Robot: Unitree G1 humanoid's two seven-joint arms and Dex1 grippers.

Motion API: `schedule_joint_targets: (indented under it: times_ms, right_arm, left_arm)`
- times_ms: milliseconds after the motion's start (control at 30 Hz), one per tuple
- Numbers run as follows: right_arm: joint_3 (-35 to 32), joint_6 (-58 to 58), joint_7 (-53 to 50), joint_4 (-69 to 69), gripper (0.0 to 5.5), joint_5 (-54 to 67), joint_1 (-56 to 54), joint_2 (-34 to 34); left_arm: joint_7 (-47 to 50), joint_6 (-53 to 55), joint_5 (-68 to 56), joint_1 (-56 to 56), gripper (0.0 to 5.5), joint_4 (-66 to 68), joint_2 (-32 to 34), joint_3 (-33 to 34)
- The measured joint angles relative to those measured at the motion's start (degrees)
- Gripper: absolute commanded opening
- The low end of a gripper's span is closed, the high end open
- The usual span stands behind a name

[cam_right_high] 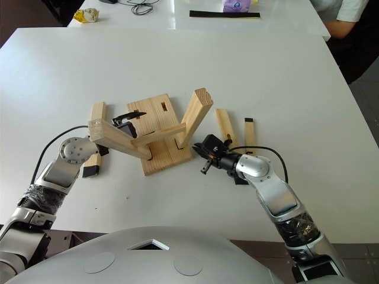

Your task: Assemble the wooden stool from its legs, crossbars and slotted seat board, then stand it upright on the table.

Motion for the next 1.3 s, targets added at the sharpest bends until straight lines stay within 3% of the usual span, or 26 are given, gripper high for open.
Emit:
schedule_joint_targets:
  times_ms: [67, 167, 300, 400, 500, 667, 867, 1000, 1200, 1300]
  right_arm:
    - [-1.48, 0.92, 0.30, -1.27, 0.40, 1.68, 1.37, 0.79]
    - [-7.95, 5.74, 3.35, -9.52, 0.40, 13.78, 4.66, 2.04]
    - [-13.20, 11.21, 6.63, -16.23, 0.93, 25.23, 6.91, 1.43]
    - [-13.42, 13.92, 9.02, -19.47, 1.39, 29.85, 9.17, 0.16]
    - [-11.42, 14.57, 8.78, -19.96, 1.72, 29.21, 9.61, -0.44]
    - [-1.85, 12.56, 6.99, -15.67, 1.72, 20.79, 9.71, 0.75]
    - [2.93, 8.87, 5.24, -8.53, 1.72, 14.84, 9.65, 4.09]
    - [1.75, 7.63, 2.83, -5.83, 1.72, 13.91, 8.37, 7.09]
    - [-9.58, 8.02, -2.06, -3.37, 1.72, 15.58, 3.02, 9.94]
    - [-11.70, 8.19, -3.05, -1.58, 1.72, 15.75, -0.23, 11.19]
  left_arm:
    - [-0.48, 0.64, -0.06, 0.10, 3.34, -0.84, -0.06, -0.38]
    - [-0.50, 1.23, -0.40, 0.24, 3.34, -0.96, -0.05, -0.33]
    - [-0.35, 1.78, -0.58, 0.50, 3.31, -1.10, -0.10, -0.17]
    - [-0.21, 2.34, -0.59, 0.67, 3.31, -1.37, -0.27, -0.05]
    - [-0.19, 2.65, -0.58, 0.63, 3.31, -1.37, -0.48, -0.03]
    - [-0.17, 2.74, -0.53, 0.48, 3.31, -1.19, -1.04, -0.07]
    - [-0.20, 1.83, -0.51, 0.25, 3.31, -0.57, -1.13, -0.20]
    - [-0.20, 1.57, -0.49, 0.20, 3.31, -0.40, -1.14, -0.26]
    - [-0.21, 0.65, -0.54, 0.75, 3.31, -0.47, -1.01, -0.34]
    - [-0.24, 0.60, -0.55, 0.70, 3.31, -0.48, -1.00, -0.37]
